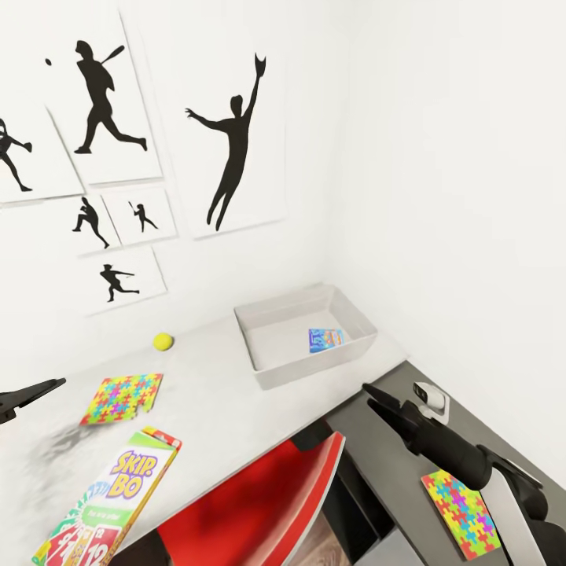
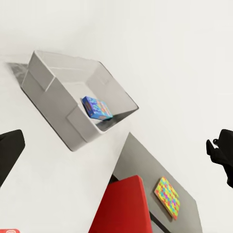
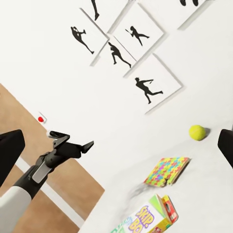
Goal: Put all the toys in the child's room - the three board games (two on the bed and one on the table), the two jigsaw puzzles on the table, and the tennis ball on the table - inside the toy box on the table in the child's room.
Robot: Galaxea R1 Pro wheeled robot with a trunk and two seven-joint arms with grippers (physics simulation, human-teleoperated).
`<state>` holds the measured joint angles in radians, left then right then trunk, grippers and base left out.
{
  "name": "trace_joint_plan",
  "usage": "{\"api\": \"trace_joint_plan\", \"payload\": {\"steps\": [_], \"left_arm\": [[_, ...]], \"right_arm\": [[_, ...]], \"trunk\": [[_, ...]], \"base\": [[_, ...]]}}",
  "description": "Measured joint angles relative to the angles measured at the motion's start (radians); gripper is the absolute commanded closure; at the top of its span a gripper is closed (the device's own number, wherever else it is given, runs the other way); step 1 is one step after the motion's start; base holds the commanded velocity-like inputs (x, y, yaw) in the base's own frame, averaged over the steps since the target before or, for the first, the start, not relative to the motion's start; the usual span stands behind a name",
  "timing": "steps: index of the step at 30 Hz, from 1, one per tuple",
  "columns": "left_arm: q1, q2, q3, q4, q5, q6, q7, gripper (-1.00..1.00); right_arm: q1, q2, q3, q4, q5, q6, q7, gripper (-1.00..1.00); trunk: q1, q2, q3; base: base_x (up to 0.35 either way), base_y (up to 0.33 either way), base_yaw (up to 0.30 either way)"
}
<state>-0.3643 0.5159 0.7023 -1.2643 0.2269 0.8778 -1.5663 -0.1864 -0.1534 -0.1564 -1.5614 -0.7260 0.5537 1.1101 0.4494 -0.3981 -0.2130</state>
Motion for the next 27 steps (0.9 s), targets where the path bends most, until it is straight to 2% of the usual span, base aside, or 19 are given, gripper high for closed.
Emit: {"api": "trace_joint_plan", "payload": {"steps": [13, 27], "left_arm": [[0.0, -0.001, -0.001, 0.0, -0.001, 0.0, 0.0, -1.0], [0.0, -0.001, 0.0, 0.007, -0.004, 0.0, 0.0, -1.0]], "right_arm": [[0.0, 0.002, 0.0, 0.001, -0.001, 0.002, -0.003, -1.0], [0.0, 0.006, -0.001, 0.003, -0.001, 0.014, -0.012, -1.0]], "trunk": [[0.0, 0.0, 0.021], [0.0, 0.0, 0.024]], "base": [[0.0, 0.0, 0.0], [0.0, 0.0, 0.0]]}}
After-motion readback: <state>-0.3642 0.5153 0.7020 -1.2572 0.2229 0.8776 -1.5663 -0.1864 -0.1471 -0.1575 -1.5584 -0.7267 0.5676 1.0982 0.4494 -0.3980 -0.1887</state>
